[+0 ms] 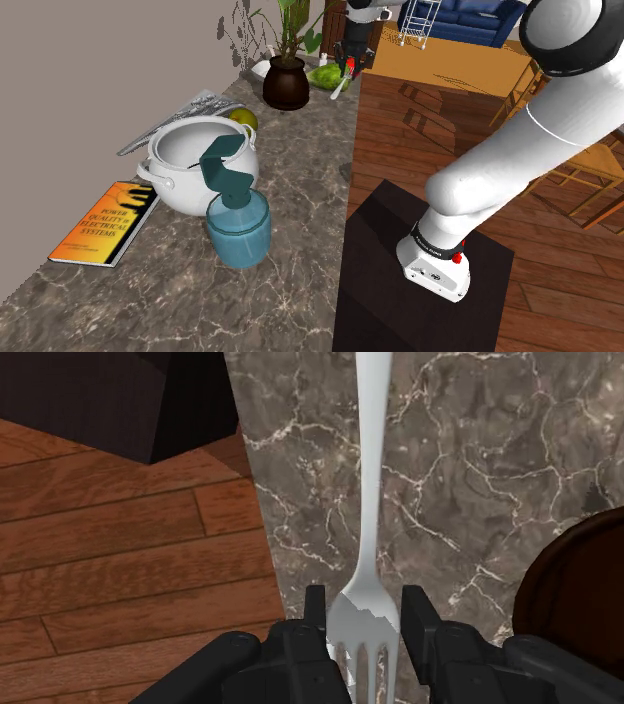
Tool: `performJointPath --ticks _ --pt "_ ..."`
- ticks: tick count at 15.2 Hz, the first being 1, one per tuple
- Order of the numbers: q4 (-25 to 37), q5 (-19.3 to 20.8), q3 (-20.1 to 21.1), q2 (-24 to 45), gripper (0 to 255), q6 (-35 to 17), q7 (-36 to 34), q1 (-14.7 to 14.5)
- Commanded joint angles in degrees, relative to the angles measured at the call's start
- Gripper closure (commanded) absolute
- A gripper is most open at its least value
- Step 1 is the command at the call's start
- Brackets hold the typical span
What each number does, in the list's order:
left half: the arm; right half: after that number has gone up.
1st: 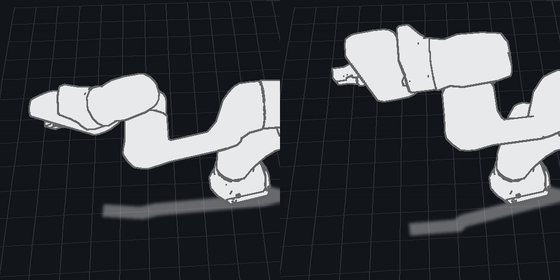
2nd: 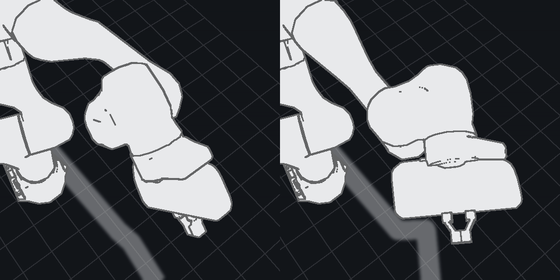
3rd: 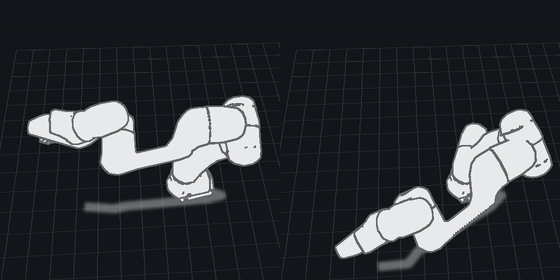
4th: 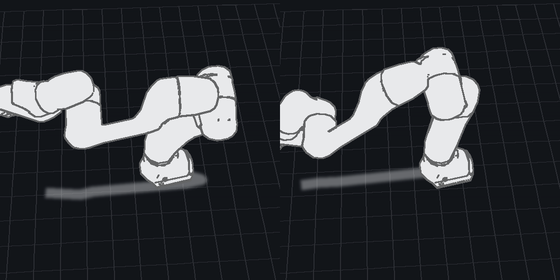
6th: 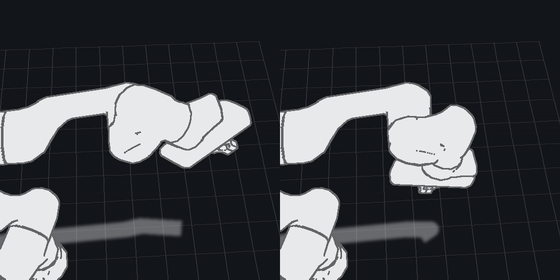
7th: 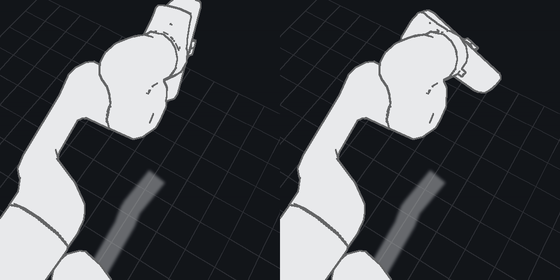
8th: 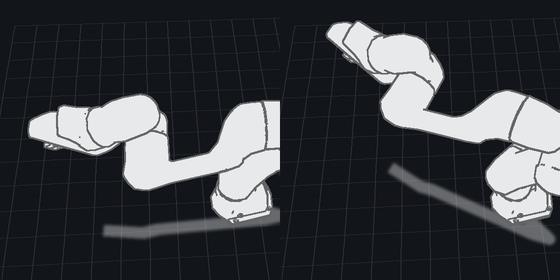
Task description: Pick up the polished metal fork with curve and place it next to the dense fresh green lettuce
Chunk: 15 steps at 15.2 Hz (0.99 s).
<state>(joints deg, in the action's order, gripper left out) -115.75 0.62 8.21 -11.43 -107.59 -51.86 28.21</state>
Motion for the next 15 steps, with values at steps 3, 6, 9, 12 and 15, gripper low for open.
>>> performJointPath --ticks 3,6,9,12,15 --pt "5.7 0.9 -2.3 5.7 255 -0.1 4.0 1.9" --pt "11.2 1.2 -4.0 10.5 255 0.6 7.0 3.4" --pt "9.0 1.3 -4.0 10.6 255 -1.7 7.0 3.4" --pt "7.0 1.3 -4.0 10.9 255 -4.0 6.9 3.4" --pt "5.1 1.4 -4.0 11.2 255 -6.3 6.8 3.4"
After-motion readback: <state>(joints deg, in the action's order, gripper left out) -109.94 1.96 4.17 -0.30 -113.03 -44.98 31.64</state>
